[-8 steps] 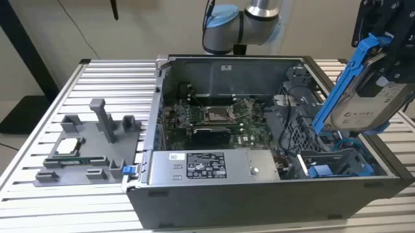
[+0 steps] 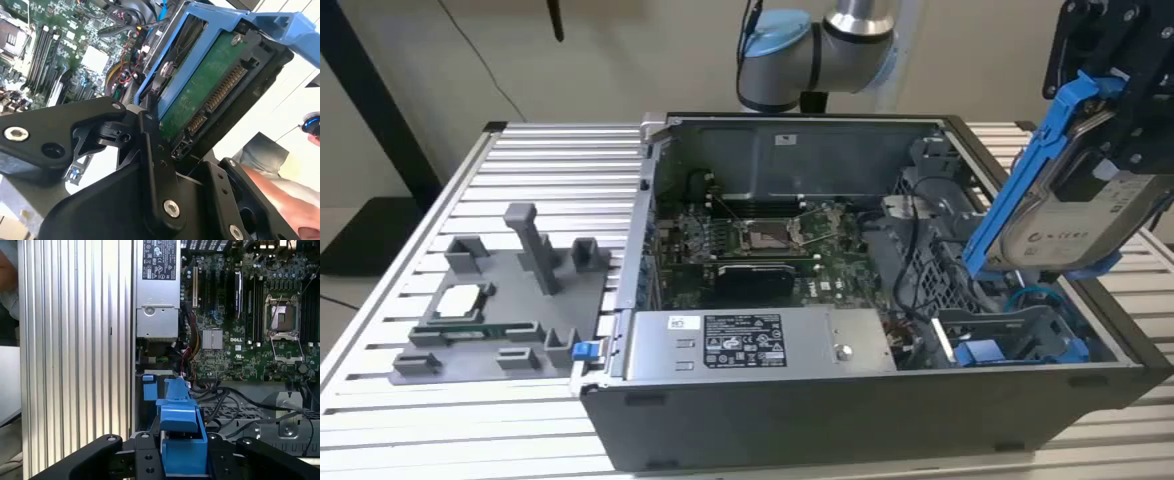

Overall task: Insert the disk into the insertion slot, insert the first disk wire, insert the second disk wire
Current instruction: 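Insert the disk into the insertion slot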

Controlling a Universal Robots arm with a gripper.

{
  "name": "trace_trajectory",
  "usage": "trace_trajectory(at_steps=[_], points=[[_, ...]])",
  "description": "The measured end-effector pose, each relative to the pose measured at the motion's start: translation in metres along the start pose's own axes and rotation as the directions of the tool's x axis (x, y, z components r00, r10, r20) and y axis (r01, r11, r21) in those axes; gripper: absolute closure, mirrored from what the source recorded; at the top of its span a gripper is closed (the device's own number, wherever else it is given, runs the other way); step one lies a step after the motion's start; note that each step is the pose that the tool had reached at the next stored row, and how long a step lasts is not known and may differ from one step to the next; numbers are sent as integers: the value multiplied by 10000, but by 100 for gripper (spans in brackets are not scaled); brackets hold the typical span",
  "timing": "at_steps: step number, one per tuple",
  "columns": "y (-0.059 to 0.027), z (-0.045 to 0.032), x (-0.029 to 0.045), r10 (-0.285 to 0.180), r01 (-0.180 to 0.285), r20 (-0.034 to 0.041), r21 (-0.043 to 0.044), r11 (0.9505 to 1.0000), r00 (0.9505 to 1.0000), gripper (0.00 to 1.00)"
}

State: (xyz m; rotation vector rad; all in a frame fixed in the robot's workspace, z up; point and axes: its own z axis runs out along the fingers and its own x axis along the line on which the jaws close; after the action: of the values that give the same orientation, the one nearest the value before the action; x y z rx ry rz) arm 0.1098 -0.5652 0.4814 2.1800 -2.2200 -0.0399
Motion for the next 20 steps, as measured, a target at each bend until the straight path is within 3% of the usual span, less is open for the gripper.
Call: trace_trajectory(at_steps=[20], points=[[-2, 59, 2, 0, 0, 1, 0, 10000, 10000, 100]])
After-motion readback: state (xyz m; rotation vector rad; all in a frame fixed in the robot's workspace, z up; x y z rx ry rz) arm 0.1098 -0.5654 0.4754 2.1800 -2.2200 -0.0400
